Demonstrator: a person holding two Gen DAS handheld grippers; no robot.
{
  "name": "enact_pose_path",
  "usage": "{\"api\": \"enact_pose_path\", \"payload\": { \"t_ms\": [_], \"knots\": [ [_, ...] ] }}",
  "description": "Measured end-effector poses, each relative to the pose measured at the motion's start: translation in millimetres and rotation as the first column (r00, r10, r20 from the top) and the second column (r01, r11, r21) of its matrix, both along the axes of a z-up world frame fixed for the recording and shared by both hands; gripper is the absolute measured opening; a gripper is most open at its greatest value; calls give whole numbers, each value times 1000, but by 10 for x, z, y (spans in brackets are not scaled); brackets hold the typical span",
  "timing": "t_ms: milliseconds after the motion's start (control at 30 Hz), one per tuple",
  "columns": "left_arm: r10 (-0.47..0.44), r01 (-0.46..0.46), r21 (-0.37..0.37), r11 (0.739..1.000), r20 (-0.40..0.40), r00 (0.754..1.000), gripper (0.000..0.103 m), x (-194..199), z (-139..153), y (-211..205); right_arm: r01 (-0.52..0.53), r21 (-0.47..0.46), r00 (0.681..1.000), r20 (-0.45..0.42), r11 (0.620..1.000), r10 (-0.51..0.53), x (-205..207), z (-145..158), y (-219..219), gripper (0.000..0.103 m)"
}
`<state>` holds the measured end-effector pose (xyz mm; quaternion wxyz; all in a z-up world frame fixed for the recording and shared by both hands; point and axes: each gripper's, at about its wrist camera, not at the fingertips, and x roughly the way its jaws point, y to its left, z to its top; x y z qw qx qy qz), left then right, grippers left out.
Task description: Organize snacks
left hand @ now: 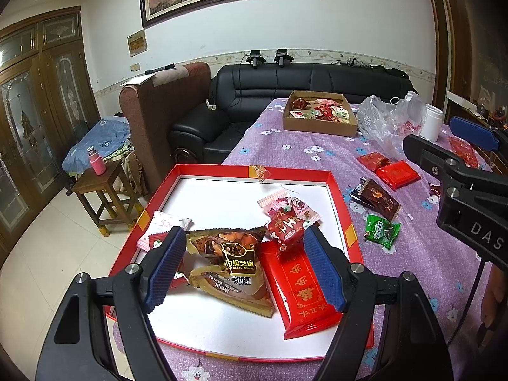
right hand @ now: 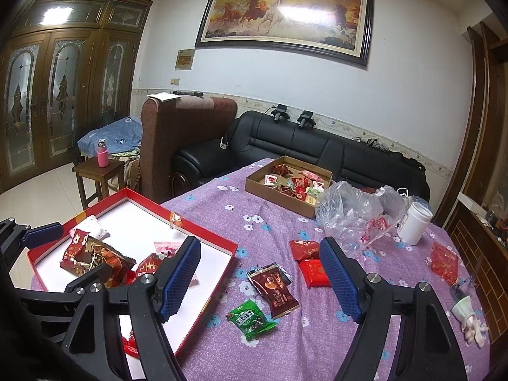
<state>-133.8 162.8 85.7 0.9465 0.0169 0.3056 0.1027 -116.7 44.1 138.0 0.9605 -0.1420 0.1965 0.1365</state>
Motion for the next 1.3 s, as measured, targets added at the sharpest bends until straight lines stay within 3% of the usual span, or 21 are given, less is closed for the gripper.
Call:
{"api": "enact_pose_path", "payload": {
  "t_ms": [500, 900, 1300],
  "knots": [
    [5, -5, -1, 1000, 5, 1000, 77, 0, -15, -7, 2, -8, 1000, -7, 1000, -2, 22, -48, 4, 79],
    [7, -8, 26, 1000, 45, 999, 77, -89, 151, -84, 44, 38, 993, -112, 998, -39, 273, -239, -174, 79],
    [16, -18, 43, 999, 36, 999, 77, -73, 163, -110, 45, 40, 991, -129, 998, -40, 336, -257, -185, 79]
  ]
}}
